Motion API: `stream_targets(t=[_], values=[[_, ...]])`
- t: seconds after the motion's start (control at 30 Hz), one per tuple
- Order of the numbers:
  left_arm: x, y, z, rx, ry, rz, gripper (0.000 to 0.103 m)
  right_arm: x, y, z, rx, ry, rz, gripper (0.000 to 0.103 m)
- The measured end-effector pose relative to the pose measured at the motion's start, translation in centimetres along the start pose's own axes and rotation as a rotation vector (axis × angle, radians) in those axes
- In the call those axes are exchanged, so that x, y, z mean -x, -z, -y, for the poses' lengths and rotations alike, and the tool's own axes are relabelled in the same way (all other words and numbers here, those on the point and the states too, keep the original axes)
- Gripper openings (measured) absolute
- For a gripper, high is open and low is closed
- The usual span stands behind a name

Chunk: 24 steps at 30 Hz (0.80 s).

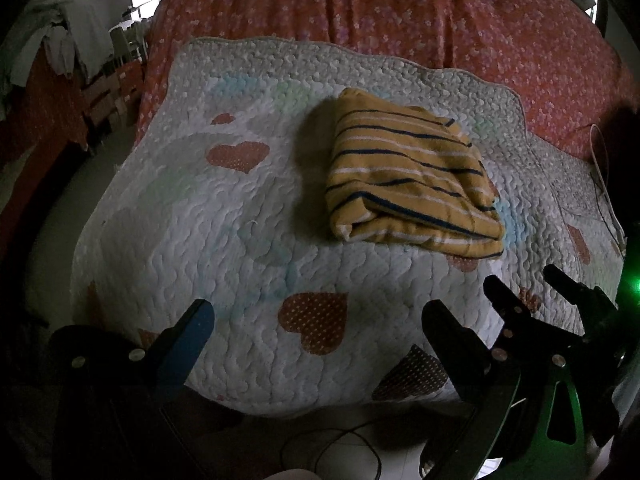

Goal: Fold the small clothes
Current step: 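Lift both grippers away from the folded sweater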

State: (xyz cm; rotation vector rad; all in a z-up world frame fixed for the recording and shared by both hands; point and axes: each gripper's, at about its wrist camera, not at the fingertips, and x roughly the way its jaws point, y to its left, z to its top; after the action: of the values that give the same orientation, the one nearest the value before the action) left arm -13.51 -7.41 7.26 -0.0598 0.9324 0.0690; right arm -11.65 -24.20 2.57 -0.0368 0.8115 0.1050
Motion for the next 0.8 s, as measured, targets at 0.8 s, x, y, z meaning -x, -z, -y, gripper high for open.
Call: stream_targets(t=[0.8], values=[[-1.7, 0.9, 0.1, -0.001, 0.045, -0.069, 0.103, -0.8, 0.3, -0.1, -0.012, 0.0, -0.042, 0.091]])
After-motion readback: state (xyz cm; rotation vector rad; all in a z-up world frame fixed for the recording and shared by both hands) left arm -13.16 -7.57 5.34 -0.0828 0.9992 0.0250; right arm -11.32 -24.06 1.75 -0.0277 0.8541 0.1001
